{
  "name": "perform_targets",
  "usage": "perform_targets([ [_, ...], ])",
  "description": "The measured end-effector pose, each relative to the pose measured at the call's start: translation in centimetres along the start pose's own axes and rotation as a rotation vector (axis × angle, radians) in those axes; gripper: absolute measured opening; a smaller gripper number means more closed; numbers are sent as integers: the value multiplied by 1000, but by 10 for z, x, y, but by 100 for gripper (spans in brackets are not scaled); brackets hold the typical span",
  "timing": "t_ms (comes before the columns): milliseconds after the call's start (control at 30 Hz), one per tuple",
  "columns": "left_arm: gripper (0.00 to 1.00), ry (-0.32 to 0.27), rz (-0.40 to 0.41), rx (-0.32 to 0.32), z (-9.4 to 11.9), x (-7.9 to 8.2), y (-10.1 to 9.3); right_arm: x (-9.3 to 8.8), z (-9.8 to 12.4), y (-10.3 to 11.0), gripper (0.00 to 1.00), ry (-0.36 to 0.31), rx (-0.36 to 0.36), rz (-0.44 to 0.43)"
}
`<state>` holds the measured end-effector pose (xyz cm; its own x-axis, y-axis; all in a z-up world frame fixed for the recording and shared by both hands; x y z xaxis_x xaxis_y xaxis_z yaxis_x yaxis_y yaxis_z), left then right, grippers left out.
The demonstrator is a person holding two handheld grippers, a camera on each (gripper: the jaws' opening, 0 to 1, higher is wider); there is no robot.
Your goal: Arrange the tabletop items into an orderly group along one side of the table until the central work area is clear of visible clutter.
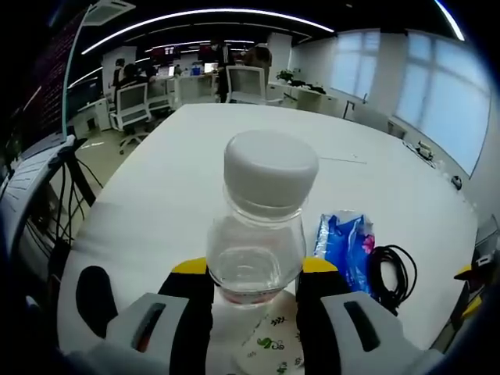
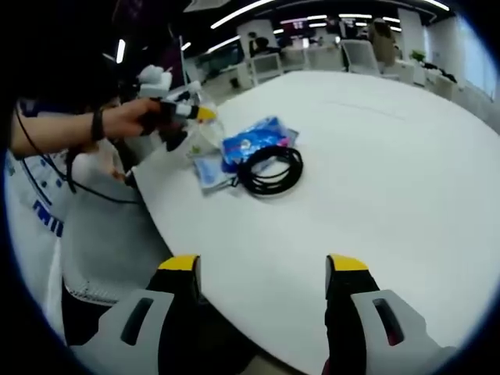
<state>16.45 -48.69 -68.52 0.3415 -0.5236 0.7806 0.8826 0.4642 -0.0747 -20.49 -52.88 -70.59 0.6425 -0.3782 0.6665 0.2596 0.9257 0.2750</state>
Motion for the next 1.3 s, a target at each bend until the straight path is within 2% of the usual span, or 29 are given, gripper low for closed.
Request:
perform_targets([
  [300, 40, 3, -10, -1, -1, 1, -2, 4, -3, 3, 63, -26, -24, -34],
  [467, 40, -1, -39, -30, -4, 3, -5, 9, -8, 5, 63, -40, -44, -46],
  [833, 40, -12, -30, -46, -14, 9, -14, 13, -12, 18, 63, -53, -60, -59],
  [1067, 40, 1, 4, -51, -21, 9, -17, 18, -9, 19, 63, -63, -74, -71],
  [1300, 41, 0, 13, -63, -24, 8, -20, 23, -16, 19, 63, -66, -67, -74],
])
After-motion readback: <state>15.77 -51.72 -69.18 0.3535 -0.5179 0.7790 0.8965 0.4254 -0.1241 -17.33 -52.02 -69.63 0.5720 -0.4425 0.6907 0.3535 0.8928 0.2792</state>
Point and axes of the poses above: the point that each gripper's makers call its tool centre point, and the gripper's own axes: z roughly backward along the fingers, y roughly to its left, x roughly out of its top, the point moved 1 cm from there along z, roughly backward along the fingers, and after that the axes turned 3 degrees about -z, right-handed, at the moved point
